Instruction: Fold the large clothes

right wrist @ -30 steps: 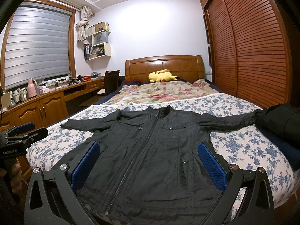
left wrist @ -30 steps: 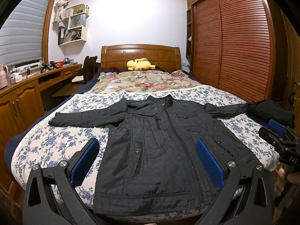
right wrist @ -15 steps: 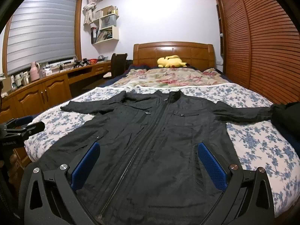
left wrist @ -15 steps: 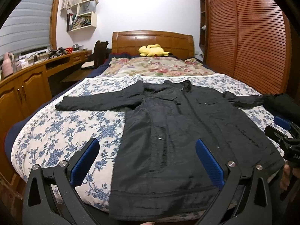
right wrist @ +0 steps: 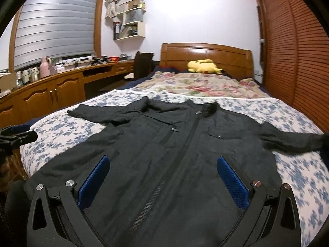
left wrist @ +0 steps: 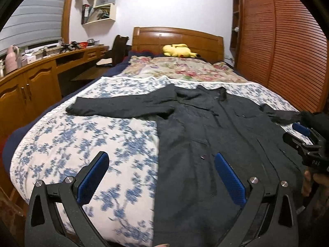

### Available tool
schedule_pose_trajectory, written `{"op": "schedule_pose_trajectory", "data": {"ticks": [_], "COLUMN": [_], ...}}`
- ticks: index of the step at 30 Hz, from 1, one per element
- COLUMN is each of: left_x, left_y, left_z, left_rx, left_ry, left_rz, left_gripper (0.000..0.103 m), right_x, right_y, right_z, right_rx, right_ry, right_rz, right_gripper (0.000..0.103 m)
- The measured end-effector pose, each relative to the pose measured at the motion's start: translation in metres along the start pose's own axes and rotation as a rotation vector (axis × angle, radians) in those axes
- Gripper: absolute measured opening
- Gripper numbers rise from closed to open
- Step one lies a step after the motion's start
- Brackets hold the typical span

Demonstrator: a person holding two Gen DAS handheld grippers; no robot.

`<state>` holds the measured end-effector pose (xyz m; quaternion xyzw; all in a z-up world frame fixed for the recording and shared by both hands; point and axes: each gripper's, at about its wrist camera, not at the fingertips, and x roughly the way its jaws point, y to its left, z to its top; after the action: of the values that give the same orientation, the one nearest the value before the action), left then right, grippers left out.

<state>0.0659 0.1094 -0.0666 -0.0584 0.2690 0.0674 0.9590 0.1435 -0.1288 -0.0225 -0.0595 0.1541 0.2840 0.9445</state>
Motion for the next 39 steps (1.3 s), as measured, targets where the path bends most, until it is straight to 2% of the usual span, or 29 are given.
{"op": "schedule_pose_trajectory", "data": {"ticks": [4, 9, 14, 18, 23, 28, 32, 35, 37, 39], "left_x": [0.008, 0.027, 0.053, 0.072, 0.107, 0.136, 0.163, 0.183, 0.199, 0.215], "left_y": [0.017, 0.04, 0.064, 0.083, 0.105, 0.113, 0.112, 0.111, 0.112, 0.115], "left_z": [0.007, 0.012, 0.018, 0.023, 0.032, 0.046, 0.058, 0.069, 0.076, 0.08], "left_rx": [-0.03, -0.061, -0.038, -0.048, -0.087, -0.083, -0.051, -0.053, -0.071, -0.106], "left_ry": [-0.006, -0.005, 0.042, 0.088, 0.146, 0.152, 0.166, 0.179, 0.193, 0.217], "left_rz": [0.034, 0.063, 0.1, 0.085, 0.029, -0.006, -0.015, -0.061, -0.091, -0.113], "left_gripper": [0.103, 0.103, 0.103, 0.103, 0.103, 0.103, 0.102, 0.092, 0.077, 0.072], "right_x": [0.022, 0.06, 0.1, 0.113, 0.122, 0.118, 0.126, 0.134, 0.135, 0.138], "right_y": [0.005, 0.016, 0.022, 0.019, 0.007, -0.008, -0.001, 0.011, 0.012, 0.016], "right_z": [0.009, 0.01, 0.006, -0.005, -0.01, -0.008, -0.002, -0.003, -0.003, -0.003], "right_rx": [-0.02, -0.047, -0.087, -0.109, -0.082, -0.054, -0.048, -0.053, -0.056, -0.058], "right_ry": [0.008, 0.067, 0.149, 0.205, 0.258, 0.272, 0.276, 0.275, 0.278, 0.282], "right_rz": [0.053, 0.122, 0.138, 0.145, 0.15, 0.16, 0.153, 0.146, 0.146, 0.146], "right_gripper": [0.103, 0.103, 0.103, 0.103, 0.103, 0.103, 0.103, 0.103, 0.103, 0.103]}}
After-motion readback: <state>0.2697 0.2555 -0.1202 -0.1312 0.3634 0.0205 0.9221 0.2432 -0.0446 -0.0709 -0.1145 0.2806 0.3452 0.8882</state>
